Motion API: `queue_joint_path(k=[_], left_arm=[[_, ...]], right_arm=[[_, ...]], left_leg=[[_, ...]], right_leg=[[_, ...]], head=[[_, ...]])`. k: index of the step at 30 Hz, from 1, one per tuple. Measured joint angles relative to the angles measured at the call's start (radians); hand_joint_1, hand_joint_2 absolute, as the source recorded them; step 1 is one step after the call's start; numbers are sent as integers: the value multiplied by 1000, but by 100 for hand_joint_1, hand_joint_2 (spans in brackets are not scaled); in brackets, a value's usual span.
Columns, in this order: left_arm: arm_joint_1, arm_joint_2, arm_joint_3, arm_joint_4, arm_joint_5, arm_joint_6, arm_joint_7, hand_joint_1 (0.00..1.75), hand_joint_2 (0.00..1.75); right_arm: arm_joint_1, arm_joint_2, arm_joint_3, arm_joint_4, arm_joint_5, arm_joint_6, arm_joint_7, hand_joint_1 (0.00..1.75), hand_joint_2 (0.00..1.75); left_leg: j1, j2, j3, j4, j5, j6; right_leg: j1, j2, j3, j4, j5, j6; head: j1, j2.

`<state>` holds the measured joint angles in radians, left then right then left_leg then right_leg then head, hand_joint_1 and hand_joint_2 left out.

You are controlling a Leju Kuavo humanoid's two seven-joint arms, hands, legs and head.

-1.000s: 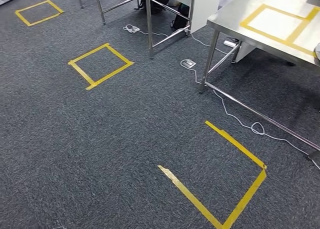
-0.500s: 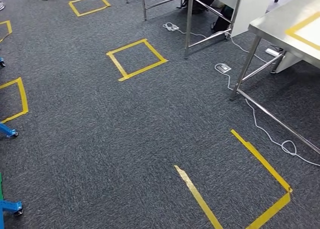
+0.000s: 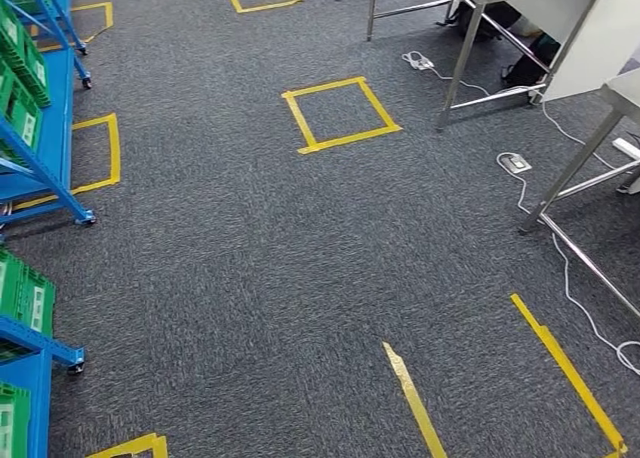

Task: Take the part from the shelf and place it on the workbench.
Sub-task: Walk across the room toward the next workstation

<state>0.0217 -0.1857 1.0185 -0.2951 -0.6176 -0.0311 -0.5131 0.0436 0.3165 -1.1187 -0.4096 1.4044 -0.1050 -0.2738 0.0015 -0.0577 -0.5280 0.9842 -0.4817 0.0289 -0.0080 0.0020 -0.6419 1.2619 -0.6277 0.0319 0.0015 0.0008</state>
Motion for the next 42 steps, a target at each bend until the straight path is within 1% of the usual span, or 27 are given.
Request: queue_joint_path(k=[1,3,5,7,8,9,11,13,14,15,16,18,20,22,23,25,27,29,30,31,33,34,36,37,38,39,42], left_arm=[[0,-2,2,-2,-1,0,0,0,0],[-1,-7,8,-6,-2,-2,0,0,0],[-2,-12,13,-11,-3,-3,0,0,0],[2,-16,16,-15,-4,-4,0,0,0],[4,-17,18,-17,-5,-5,0,0,0],[5,-18,19,-20,-6,-7,0,0,0],[4,-20,21,-27,-9,-12,1,0,0],[3,-22,23,-33,-13,-18,4,0,0],[5,-23,24,-36,-15,-20,6,0,0],[8,-24,27,-40,-17,-22,8,0,0],[11,-24,29,-44,-20,-24,9,0,0],[13,-27,34,-51,-23,-27,10,0,0],[10,-31,36,-58,-24,-29,10,0,0],[12,-34,40,-65,-29,-34,13,0,0],[14,-36,42,-69,-32,-37,14,0,0],[15,-40,45,-80,-40,-46,17,0,0],[12,-45,49,-90,-47,-54,20,0,0],[12,-49,55,-99,-56,-58,24,0,0],[12,-51,58,-102,-61,-60,26,0,0],[13,-54,61,-105,-65,-60,27,0,0],[15,-59,65,-108,-73,-61,27,0,0],[14,-61,67,-110,-76,-61,28,0,0],[16,-66,71,-114,-83,-62,28,0,0],[17,-68,73,-116,-85,-63,28,0,0],[19,-69,76,-118,-88,-63,28,0,0],[20,-70,78,-120,-90,-64,28,0,0],[13,-70,84,-127,-100,-67,27,0,0]], right_arm=[[-3,-1,0,6,1,-4,-1,0,0],[-8,-6,-2,18,2,-10,-3,0,0],[-12,-11,-5,29,2,-15,-4,0,0],[-16,-13,-7,37,2,-19,-4,0,0],[-17,-15,-8,41,2,-20,-5,0,0],[-17,-15,-9,45,2,-22,-6,0,0],[-17,-17,-13,53,2,-25,-7,0,0],[-17,-19,-15,61,2,-27,-7,0,0],[-18,-20,-16,65,2,-28,-8,0,0],[-19,-21,-16,68,2,-29,-8,0,0],[-20,-22,-17,71,2,-30,-9,0,0],[-21,-25,-18,77,2,-32,-10,0,0],[-23,-28,-20,81,2,-33,-11,0,0],[-30,-29,-21,84,2,-35,-12,0,0],[-34,-30,-21,86,2,-37,-12,0,0],[-38,-30,-22,91,1,-41,-14,0,0],[-37,-32,-24,97,1,-44,-14,0,0],[-36,-35,-25,102,0,-47,-14,0,0],[-36,-36,-25,104,0,-49,-14,0,0],[-36,-38,-25,106,-1,-51,-14,0,0],[-35,-41,-27,110,-1,-54,-14,0,0],[-35,-43,-28,112,-1,-55,-14,0,0],[-36,-47,-32,116,-1,-58,-14,0,0],[-38,-47,-33,117,-2,-60,-14,0,0],[-40,-47,-34,118,-2,-61,-14,0,0],[-41,-48,-35,119,-2,-63,-15,0,0],[-37,-48,-39,125,-2,-67,-15,0,0]], left_leg=[[0,-16,3,0,-1,-1],[0,-46,3,3,-4,-6],[5,-74,-6,6,-3,-17],[11,-99,-15,5,1,-31],[11,-87,-19,10,-3,-36],[9,-59,-29,31,-16,-42],[7,16,-79,133,-71,-51],[12,44,-145,260,-116,-61],[16,49,-160,287,-114,-65],[20,53,-156,274,-92,-69],[24,63,-131,223,-55,-73],[24,107,-65,92,2,-75],[17,134,-35,34,8,-61],[10,118,-36,33,-2,-39],[10,108,-33,32,-3,-31],[12,85,-27,27,-4,-16],[11,59,-23,26,-8,-6],[8,27,-17,27,-14,0],[7,9,-11,27,-18,2],[6,-8,-4,27,-23,2],[6,-40,9,27,-33,-3],[7,-54,11,28,-37,-7],[12,-77,5,29,-40,-19],[15,-89,1,28,-40,-26],[16,-87,-1,29,-43,-33],[14,-67,-6,39,-52,-39],[9,26,-70,173,-122,-52]], right_leg=[[0,10,22,-61,44,-4],[-4,71,78,-200,111,-13],[-6,112,112,-267,122,-18],[-5,92,123,-281,119,-22],[-5,76,128,-288,122,-26],[-6,58,133,-295,123,-31],[-6,18,144,-303,120,-39],[-4,-21,150,-303,111,-42],[-4,-39,153,-303,106,-40],[-4,-54,156,-303,100,-38],[-5,-69,162,-303,93,-34],[-4,-94,177,-302,76,-21],[1,-113,191,-299,62,-6],[0,-129,206,-302,54,5],[-4,-119,210,-300,48,10],[-10,-66,184,-240,13,16],[-11,-15,100,-93,-43,14],[-8,-5,13,23,-57,10],[-6,-2,-8,26,-30,6],[-4,3,-8,-12,16,0],[-2,43,23,-140,112,-11],[-3,67,41,-189,138,-16],[-2,92,60,-224,141,-23],[-2,82,66,-235,136,-27],[-3,69,72,-244,132,-31],[-5,55,79,-255,129,-34],[-6,5,99,-273,122,-42]], head=[[0,0],[0,0],[1,0],[3,0],[2,0],[0,0],[-2,0],[-3,0],[-3,0],[-3,0],[-3,0],[-5,0],[-5,0],[-2,0],[0,0],[4,0],[9,0],[10,0],[9,0],[9,0],[9,0],[8,0],[9,0],[10,0],[10,0],[8,0],[2,0]])
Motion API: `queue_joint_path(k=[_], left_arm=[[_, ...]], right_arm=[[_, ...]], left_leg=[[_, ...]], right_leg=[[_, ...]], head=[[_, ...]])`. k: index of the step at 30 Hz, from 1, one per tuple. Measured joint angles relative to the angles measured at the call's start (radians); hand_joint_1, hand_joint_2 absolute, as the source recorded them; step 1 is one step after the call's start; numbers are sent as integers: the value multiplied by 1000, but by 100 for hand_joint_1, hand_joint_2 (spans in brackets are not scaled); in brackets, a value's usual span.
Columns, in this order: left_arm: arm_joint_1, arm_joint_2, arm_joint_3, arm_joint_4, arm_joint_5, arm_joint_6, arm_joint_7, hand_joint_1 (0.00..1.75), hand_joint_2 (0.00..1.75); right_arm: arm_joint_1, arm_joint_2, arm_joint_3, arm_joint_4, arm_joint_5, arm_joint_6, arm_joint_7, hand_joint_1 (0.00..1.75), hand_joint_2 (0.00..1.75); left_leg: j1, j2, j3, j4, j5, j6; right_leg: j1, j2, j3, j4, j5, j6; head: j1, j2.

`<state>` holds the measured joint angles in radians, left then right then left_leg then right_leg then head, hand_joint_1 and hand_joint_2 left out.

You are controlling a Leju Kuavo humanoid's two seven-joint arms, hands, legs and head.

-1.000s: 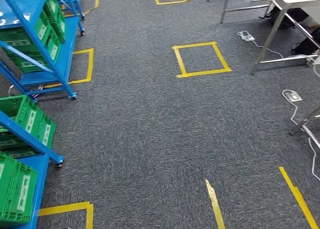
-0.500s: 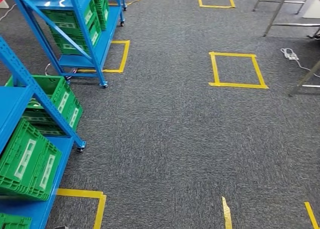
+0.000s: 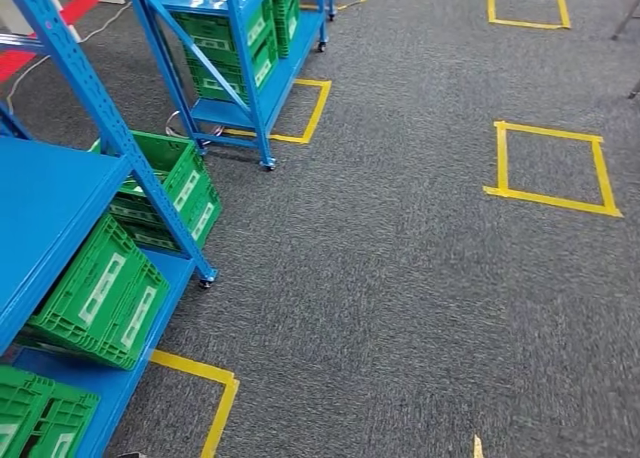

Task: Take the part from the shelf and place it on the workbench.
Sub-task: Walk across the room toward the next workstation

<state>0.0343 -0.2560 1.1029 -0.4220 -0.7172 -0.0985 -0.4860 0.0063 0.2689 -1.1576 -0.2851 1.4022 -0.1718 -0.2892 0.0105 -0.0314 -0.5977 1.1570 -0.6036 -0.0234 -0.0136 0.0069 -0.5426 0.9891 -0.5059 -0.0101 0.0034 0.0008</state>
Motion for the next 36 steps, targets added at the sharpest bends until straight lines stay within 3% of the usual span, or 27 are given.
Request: queue_joint_path(k=[2,3,5,7,9,11,13,15,17,18,19,20,22,24,26,27,29,31,33,34,36], left_arm=[[-2,0,3,-3,-5,-3,0,0,0],[0,0,4,-3,-7,-4,0,0,0],[4,0,6,-5,-8,-5,0,0,0],[3,0,7,-8,-12,-6,-1,0,0],[-2,0,7,-10,-24,-10,-3,0,0],[-2,2,7,-11,-41,-14,-6,0,0],[-2,4,7,-11,-57,-18,-9,0,0],[-7,5,7,-11,-67,-20,-12,0,0],[-10,6,7,-11,-71,-20,-13,0,0],[-9,7,7,-11,-71,-21,-13,0,0],[-8,8,8,-11,-72,-21,-13,0,0],[-7,8,8,-11,-72,-21,-13,0,0],[-8,9,8,-11,-79,-21,-15,0,0],[-10,12,8,-10,-93,-22,-19,0,0],[-11,18,8,-7,-112,-23,-23,0,0],[-10,22,8,-4,-123,-22,-26,0,0],[-15,32,8,7,-142,-19,-32,0,0],[-25,38,8,19,-155,-15,-37,0,0],[-32,44,8,30,-163,-11,-40,0,0],[-33,47,8,35,-167,-10,-41,0,0],[-32,52,8,43,-173,-7,-44,0,0]], right_arm=[[1,0,-2,4,0,-2,1,0,0],[1,0,-2,5,-1,-3,1,0,0],[-2,0,-3,5,-2,-4,1,0,0],[-3,0,-4,6,-5,-4,1,0,0],[-8,0,-7,8,-14,-4,3,0,0],[-20,0,-11,12,-26,-3,6,0,0],[-34,0,-15,17,-36,-1,9,0,0],[-42,-2,-20,24,-41,-1,11,0,0],[-44,-6,-26,29,-44,-1,13,0,0],[-44,-8,-28,31,-45,-1,13,0,0],[-44,-10,-29,32,-46,-1,14,0,0],[-44,-11,-30,33,-47,-1,13,0,0],[-45,-13,-32,38,-49,-1,12,0,0],[-51,-14,-35,44,-57,-2,9,0,0],[-59,-15,-39,50,-70,-2,10,0,0],[-65,-16,-41,53,-77,-2,13,0,0],[-79,-17,-46,59,-89,-3,21,0,0],[-89,-20,-52,63,-96,-3,26,0,0],[-93,-24,-56,66,-100,-4,28,0,0],[-94,-25,-58,68,-101,-5,27,0,0],[-98,-27,-59,72,-104,-8,25,0,0]], left_leg=[[2,20,-57,106,-30,-6],[2,24,-65,117,-18,-8],[1,41,-24,27,54,-6],[-10,97,35,-98,107,6],[-22,131,52,-145,114,21],[-21,106,48,-152,118,33],[-14,80,52,-162,125,45],[-9,51,53,-167,130,52],[-9,18,51,-166,131,54],[-8,2,52,-166,131,54],[-8,-15,54,-166,130,52],[-6,-30,57,-165,128,50],[-4,-59,59,-159,123,40],[-3,-82,50,-152,122,27],[-1,-102,41,-150,126,17],[-1,-99,38,-146,123,13],[-3,-54,15,-97,93,4],[-5,3,-43,23,36,-1],[-5,21,-90,119,7,0],[-6,25,-91,121,18,4],[-14,42,-46,32,80,25]], right_leg=[[2,-36,9,0,-8,-2],[2,-52,14,0,-12,-2],[2,-78,27,1,-21,1],[6,-102,36,1,-30,9],[10,-127,43,2,-37,19],[12,-148,49,-1,-42,29],[9,-109,39,28,-69,38],[5,-39,-11,139,-128,44],[4,-13,-77,265,-171,45],[4,-10,-93,287,-164,44],[3,-7,-91,268,-137,44],[1,0,-72,214,-95,44],[-5,43,-17,83,-31,46],[-8,76,12,25,-23,42],[-5,62,17,22,-27,29],[-5,51,17,22,-27,23],[-6,25,19,20,-26,10],[-1,-6,20,19,-29,1],[6,-41,22,19,-33,-5],[10,-56,24,20,-36,-8],[20,-81,30,19,-40,-11]], head=[[0,0],[0,0],[0,0],[-1,0],[-1,0],[-2,0],[2,0],[8,0],[9,0],[9,0],[9,0],[9,0],[9,0],[9,0],[9,0],[8,0],[1,0],[-7,0],[-9,0],[-9,0],[-10,0]])
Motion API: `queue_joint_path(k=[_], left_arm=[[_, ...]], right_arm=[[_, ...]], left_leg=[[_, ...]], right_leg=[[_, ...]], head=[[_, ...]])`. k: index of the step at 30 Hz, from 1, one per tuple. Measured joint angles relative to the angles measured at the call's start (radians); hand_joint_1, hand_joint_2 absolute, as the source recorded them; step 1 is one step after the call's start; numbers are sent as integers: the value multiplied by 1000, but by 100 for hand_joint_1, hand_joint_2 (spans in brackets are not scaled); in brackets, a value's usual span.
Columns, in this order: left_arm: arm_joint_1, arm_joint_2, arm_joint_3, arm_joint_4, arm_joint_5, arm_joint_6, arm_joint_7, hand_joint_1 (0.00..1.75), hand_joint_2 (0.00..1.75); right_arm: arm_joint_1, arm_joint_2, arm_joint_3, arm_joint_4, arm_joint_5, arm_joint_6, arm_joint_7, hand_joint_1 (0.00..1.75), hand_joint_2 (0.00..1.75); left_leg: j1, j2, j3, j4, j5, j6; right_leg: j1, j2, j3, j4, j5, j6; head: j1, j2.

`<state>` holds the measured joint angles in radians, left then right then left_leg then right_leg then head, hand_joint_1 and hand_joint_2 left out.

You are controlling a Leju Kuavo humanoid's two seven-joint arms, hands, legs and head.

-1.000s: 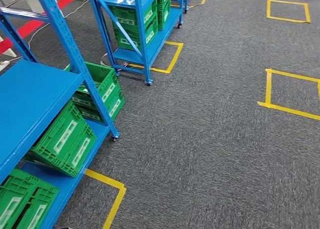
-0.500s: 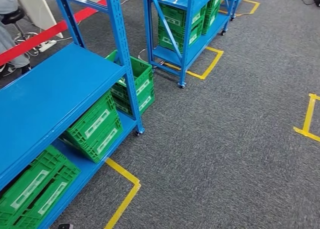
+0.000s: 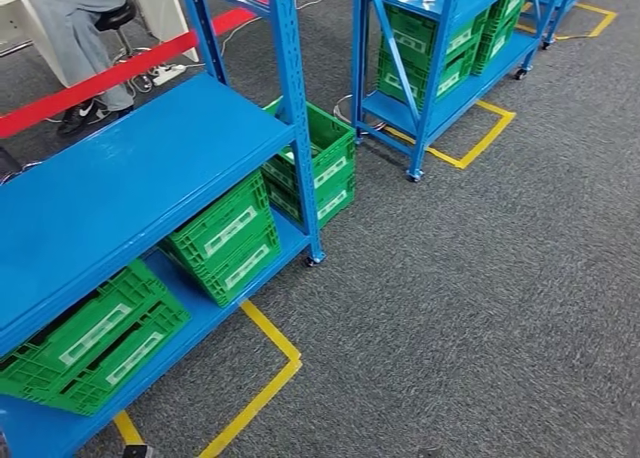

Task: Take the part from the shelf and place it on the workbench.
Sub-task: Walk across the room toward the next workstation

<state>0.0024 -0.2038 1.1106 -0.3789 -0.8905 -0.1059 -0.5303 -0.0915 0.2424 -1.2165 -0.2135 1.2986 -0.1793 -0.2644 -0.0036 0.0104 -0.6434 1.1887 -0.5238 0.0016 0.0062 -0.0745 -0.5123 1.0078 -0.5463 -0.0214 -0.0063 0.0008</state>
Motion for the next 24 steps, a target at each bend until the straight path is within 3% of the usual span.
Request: queue_joint_path(k=[2,3,4,6,8,10,11,12,13,14,15,17,19,21,22,24], left_arm=[[-3,6,0,4,-5,1,-4,0,0],[-7,9,0,6,-7,2,-5,0,0],[-9,11,-1,8,-8,3,-7,0,0],[-6,13,-1,13,-12,3,-8,0,0],[-4,15,0,18,-15,5,-9,0,0],[-10,16,0,24,-19,6,-10,0,0],[-13,17,0,27,-21,6,-10,0,0],[-14,17,0,30,-23,6,-10,0,0],[-13,17,0,33,-23,6,-10,0,0],[-12,17,0,36,-23,6,-10,0,0],[-12,17,0,39,-24,7,-10,0,0],[-14,19,0,42,-25,8,-10,0,0],[-17,22,0,44,-29,10,-12,0,0],[-15,25,0,47,-33,13,-13,0,0],[-14,27,0,49,-35,14,-13,0,0],[-16,28,0,52,-37,15,-14,0,0]], right_arm=[[-3,1,0,4,-2,-1,-3,0,0],[-5,1,0,6,-3,-2,-4,0,0],[-6,1,0,8,-4,-2,-4,0,0],[-11,0,-1,11,-5,-2,-5,0,0],[-14,-1,-1,13,-6,-4,-6,0,0],[-12,-3,-1,15,-6,-6,-6,0,0],[-10,-4,-1,15,-6,-7,-6,0,0],[-9,-6,-1,16,-6,-7,-6,0,0],[-8,-7,-1,16,-7,-8,-5,0,0],[-8,-8,-1,16,-7,-8,-5,0,0],[-8,-9,-1,16,-7,-9,-5,0,0],[-7,-10,-1,17,-8,-9,-7,0,0],[-8,-11,-1,20,-10,-10,-9,0,0],[-9,-12,-1,21,-14,-11,-12,0,0],[-9,-12,-1,22,-16,-12,-14,0,0],[-8,-12,-1,23,-18,-13,-17,0,0]], left_leg=[[-18,49,59,-113,39,32],[-26,66,76,-148,43,44],[-30,73,80,-161,37,50],[-28,49,85,-182,43,53],[-17,23,100,-208,56,53],[-8,-5,106,-219,64,53],[-6,-20,105,-219,64,53],[-4,-35,105,-218,63,51],[-1,-50,106,-217,62,48],[3,-65,108,-214,59,43],[8,-80,110,-209,55,36],[14,-108,104,-190,43,17],[16,-131,91,-175,37,1],[19,-147,83,-172,38,-9],[18,-134,79,-164,34,-13],[16,-76,47,-99,-1,-21]], right_leg=[[8,-25,5,-2,-7,1],[10,-38,7,-3,-9,4],[11,-52,8,-4,-11,8],[11,-66,16,-8,-14,16],[8,-15,5,24,-37,27],[0,55,-52,138,-88,38],[-5,69,-90,207,-112,43],[-9,73,-121,256,-122,49],[-13,75,-138,273,-112,55],[-18,77,-135,249,-81,61],[-25,84,-115,191,-37,68],[-38,135,-62,68,18,79],[-43,169,-38,24,18,72],[-41,149,-35,24,15,54],[-41,138,-33,24,15,46],[-41,109,-28,22,13,32]], head=[[2,0],[3,0],[3,0],[2,0],[5,0],[9,0],[10,0],[10,0],[10,0],[10,0],[10,0],[12,0],[14,0],[14,0],[12,0],[3,0]])
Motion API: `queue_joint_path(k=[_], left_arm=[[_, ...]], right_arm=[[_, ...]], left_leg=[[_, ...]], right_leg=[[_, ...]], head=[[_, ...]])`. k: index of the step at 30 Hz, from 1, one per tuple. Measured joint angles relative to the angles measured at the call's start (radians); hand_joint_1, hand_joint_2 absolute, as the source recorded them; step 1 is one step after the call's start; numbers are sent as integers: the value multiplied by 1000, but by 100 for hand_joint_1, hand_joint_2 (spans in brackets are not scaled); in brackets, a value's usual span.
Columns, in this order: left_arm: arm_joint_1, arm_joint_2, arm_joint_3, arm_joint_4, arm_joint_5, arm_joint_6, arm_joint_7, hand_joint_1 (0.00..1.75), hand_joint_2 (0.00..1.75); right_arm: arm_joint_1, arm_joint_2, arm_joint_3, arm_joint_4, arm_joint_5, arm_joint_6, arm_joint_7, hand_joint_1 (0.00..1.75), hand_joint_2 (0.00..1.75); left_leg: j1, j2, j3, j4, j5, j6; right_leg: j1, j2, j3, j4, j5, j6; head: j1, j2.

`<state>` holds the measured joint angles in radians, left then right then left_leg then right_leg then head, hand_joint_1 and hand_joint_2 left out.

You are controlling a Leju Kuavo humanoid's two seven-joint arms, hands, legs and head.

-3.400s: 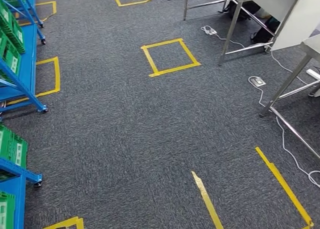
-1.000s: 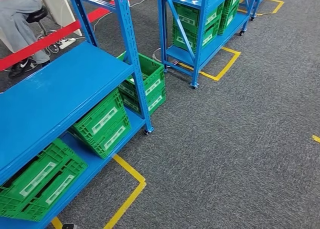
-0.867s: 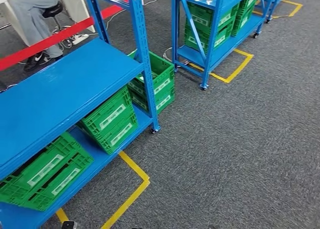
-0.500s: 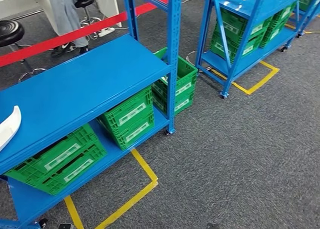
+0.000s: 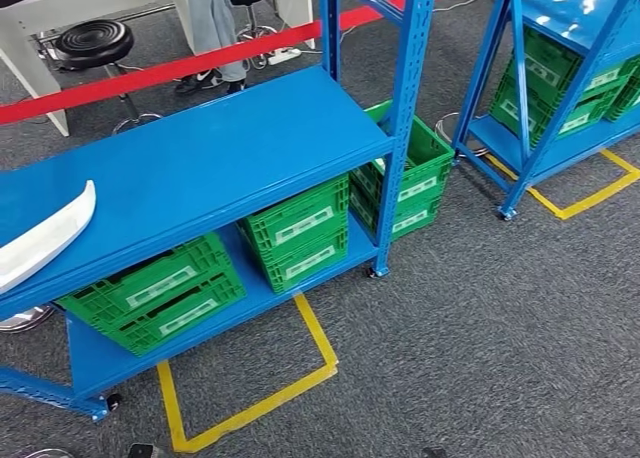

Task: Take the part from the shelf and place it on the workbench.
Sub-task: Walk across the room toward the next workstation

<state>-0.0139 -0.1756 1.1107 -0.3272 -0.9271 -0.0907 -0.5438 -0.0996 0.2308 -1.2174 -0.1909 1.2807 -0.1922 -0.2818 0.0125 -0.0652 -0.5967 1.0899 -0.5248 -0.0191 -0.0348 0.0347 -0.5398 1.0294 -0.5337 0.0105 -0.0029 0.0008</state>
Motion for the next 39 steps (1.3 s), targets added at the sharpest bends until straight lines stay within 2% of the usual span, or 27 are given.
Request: queue_joint_path(k=[1,2,3,4,5,7,8,10,12,14,15,17,18,19,20,21,23,24,25,29,31,33,34,35,36,38,39], left_arm=[[-3,0,0,1,0,0,0,0,0],[-6,0,0,2,-1,0,-1,0,0],[-7,0,0,3,-1,1,-1,0,0],[-6,0,0,3,-1,1,-1,0,0],[-4,0,0,4,-1,1,-1,0,0],[-1,1,0,4,-1,1,-1,0,0],[-1,2,0,5,-1,1,-1,0,0],[-1,4,0,5,-3,1,-2,0,0],[1,5,0,5,-4,2,-3,0,0],[4,4,0,6,-5,2,-4,0,0],[3,4,0,6,-5,2,-4,0,0],[-1,4,0,7,-5,2,-5,0,0],[-3,4,0,8,-5,2,-5,0,0],[-4,4,0,9,-6,2,-5,0,0],[-3,4,0,10,-6,2,-5,0,0],[-3,4,0,10,-7,2,-5,0,0],[-4,3,0,12,-7,2,-5,0,0],[-4,3,0,12,-7,2,-5,0,0],[-5,3,0,12,-7,2,-5,0,0],[-8,6,0,12,-8,3,-6,0,0],[-10,7,0,13,-9,3,-6,0,0],[-10,7,0,13,-10,3,-6,0,0],[-9,7,0,13,-11,3,-6,0,0],[-8,7,0,13,-11,3,-6,0,0],[-7,7,0,13,-11,3,-6,0,0],[-7,8,0,13,-11,3,-6,0,0],[-8,8,0,13,-11,3,-6,0,0]], right_arm=[[1,0,0,0,0,0,-1,0,0],[2,0,0,0,0,0,-1,0,0],[3,0,0,0,0,-1,-1,0,0],[3,-1,0,1,0,-1,-1,0,0],[3,-1,0,1,0,-1,-1,0,0],[2,-1,0,1,0,-1,-1,0,0],[0,-1,0,2,0,-1,-1,0,0],[-3,0,0,2,-1,-1,-2,0,0],[-6,0,0,2,-1,-2,-3,0,0],[-7,-1,0,2,-2,-2,-3,0,0],[-7,-1,0,2,-2,-2,-4,0,0],[-5,-2,0,2,-3,-3,-5,0,0],[-4,-2,0,2,-4,-3,-5,0,0],[-2,-3,0,2,-4,-3,-5,0,0],[0,-4,0,2,-4,-3,-5,0,0],[1,-4,0,2,-4,-3,-5,0,0],[1,-5,0,3,-5,-3,-5,0,0],[0,-5,0,3,-4,-3,-5,0,0],[-1,-5,0,3,-4,-4,-5,0,0],[-1,-5,0,2,-5,-4,-5,0,0],[-2,-5,0,3,-5,-4,-5,0,0],[-2,-5,0,3,-5,-4,-5,0,0],[-2,-5,0,3,-5,-4,-5,0,0],[-1,-5,0,2,-5,-4,-5,0,0],[-1,-5,0,2,-5,-4,-5,0,0],[-2,-5,0,3,-5,-4,-5,0,0],[-3,-5,0,3,-5,-4,-5,0,0]], left_leg=[[-1,33,-33,62,-28,-3],[-1,49,-70,132,-56,-5],[-1,57,-101,187,-72,-6],[-1,60,-117,215,-70,-4],[-2,61,-113,201,-48,0],[-7,67,-58,84,27,15],[-12,72,-27,23,51,25],[-20,80,8,-43,56,38],[-22,78,17,-60,48,44],[-18,73,32,-82,54,47],[-14,71,40,-94,58,49],[-12,65,46,-101,57,54],[-13,62,48,-101,54,56],[-14,58,51,-101,50,57],[-14,54,56,-100,46,56],[-14,50,63,-100,41,54],[-16,45,77,-97,28,46],[-18,44,79,-93,22,40],[-20,43,79,-90,18,35],[-18,45,73,-70,1,20],[-14,51,34,15,-44,8],[-9,54,-39,151,-95,-2],[-7,55,-67,195,-101,-3],[-6,55,-80,206,-86,-3],[-6,56,-72,176,-52,-1],[-8,60,-22,48,30,10],[-12,64,3,-10,53,16]], right_leg=[[3,-15,2,0,-3,-5],[6,-32,3,0,-6,-9],[8,-47,5,0,-9,-10],[10,-60,7,0,-12,-11],[12,-71,11,0,-16,-11],[15,-86,22,-1,-24,-7],[17,-92,25,-2,-29,-3],[19,-100,27,-5,-35,4],[19,-108,36,-12,-37,14],[20,-92,38,-1,-49,23],[20,-76,23,31,-66,25],[19,-45,-48,150,-111,28],[19,-39,-88,211,-125,30],[19,-37,-118,246,-122,32],[19,-37,-130,244,-98,33],[19,-37,-121,203,-56,33],[18,-34,-73,77,21,30],[18,-31,-50,31,36,25],[19,-29,-37,7,37,18],[17,-29,-24,-4,26,-7],[14,-36,-17,-6,22,-17],[14,-41,-13,-7,17,-22],[15,-42,-11,-6,14,-22],[15,-43,-7,-6,11,-22],[15,-43,-2,-6,8,-21],[15,-43,7,-7,1,-17],[16,-43,10,-7,-2,-13]], head=[[-4,0],[-6,0],[-6,0],[-7,0],[-7,0],[-6,0],[-6,0],[-6,0],[-8,0],[-6,0],[-4,0],[1,0],[2,0],[2,0],[2,0],[2,0],[3,0],[3,0],[1,0],[-8,0],[-13,0],[-16,0],[-17,0],[-17,0],[-17,0],[-16,0],[-16,0]])
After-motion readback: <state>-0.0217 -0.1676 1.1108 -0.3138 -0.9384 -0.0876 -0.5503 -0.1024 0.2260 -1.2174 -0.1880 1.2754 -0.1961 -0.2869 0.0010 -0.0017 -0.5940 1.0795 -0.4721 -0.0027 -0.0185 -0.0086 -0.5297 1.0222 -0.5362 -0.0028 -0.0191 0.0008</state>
